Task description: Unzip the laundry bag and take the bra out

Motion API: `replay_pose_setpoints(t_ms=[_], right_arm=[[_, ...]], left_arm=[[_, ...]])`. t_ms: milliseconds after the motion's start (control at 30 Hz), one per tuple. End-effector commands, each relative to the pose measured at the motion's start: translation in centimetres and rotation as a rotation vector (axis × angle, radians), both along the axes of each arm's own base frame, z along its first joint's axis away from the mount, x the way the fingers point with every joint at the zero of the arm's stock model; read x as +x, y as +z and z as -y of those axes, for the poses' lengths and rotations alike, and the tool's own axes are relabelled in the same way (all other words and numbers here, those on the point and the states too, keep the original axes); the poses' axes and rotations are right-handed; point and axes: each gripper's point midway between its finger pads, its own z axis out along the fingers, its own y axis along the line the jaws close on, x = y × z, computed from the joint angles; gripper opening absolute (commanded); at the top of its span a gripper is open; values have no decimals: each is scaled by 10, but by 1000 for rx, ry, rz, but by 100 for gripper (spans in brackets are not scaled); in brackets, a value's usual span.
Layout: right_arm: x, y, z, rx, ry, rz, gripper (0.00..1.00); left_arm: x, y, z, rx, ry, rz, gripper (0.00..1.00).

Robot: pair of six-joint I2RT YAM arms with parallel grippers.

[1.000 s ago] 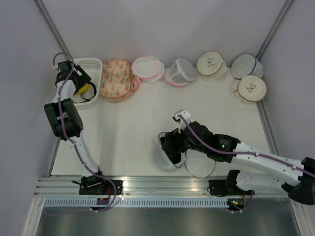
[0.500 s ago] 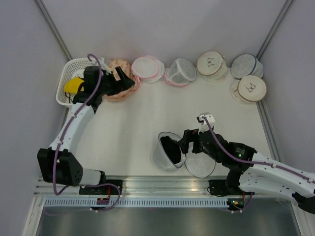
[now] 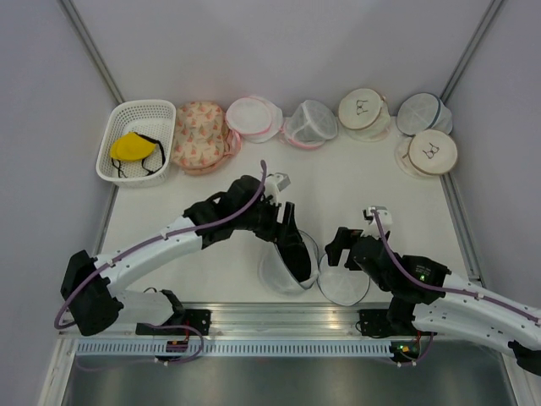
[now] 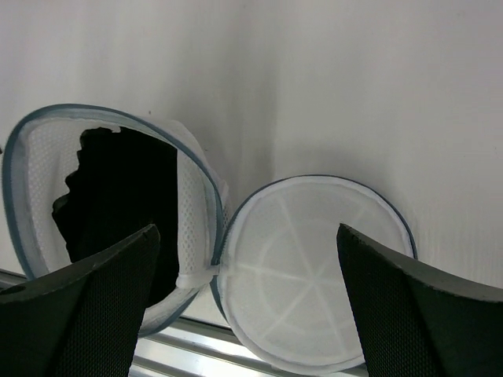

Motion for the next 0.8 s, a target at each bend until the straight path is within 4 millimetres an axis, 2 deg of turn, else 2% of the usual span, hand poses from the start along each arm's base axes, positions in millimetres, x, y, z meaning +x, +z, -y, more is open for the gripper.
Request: replay_pose_setpoints(t_ms=[0,33,67,133,233,300,400,633,733,767], right_arm=[[0,-13,6,-3,-47,-24,98],[0,-14,5,3,-46,-25,98],[-2,-19,5,0,-42,-34,98],[-2,-21,5,0,-44,-36,98],[-2,-22,4,-7,-41,-41,98],[-2,-20,4,-11,-40,-39,98],[-2,-21,7,-23,-45,-39,98],[-2,-27,4,-34,-35,-47,98],[-1,-29,1,-41,-31,-57,98],[-2,-30,1,-43,-27,-57,98]], left_arm=[[-18,20,26,31,-44,81,79],[-24,29,34,21,-68,98,79],[-38,28,45,28,-113,102,79],[-41,27,52,49,-125,131,79],[-36,-11,50,182,-88,95,76],[-38,-43,43,294,-79,52,72],[-37,-74,27,418,-39,57,68],[-43,-114,21,529,-59,29,66],[-52,-132,26,551,-106,7,53],[-54,-137,26,555,-115,-2,38]])
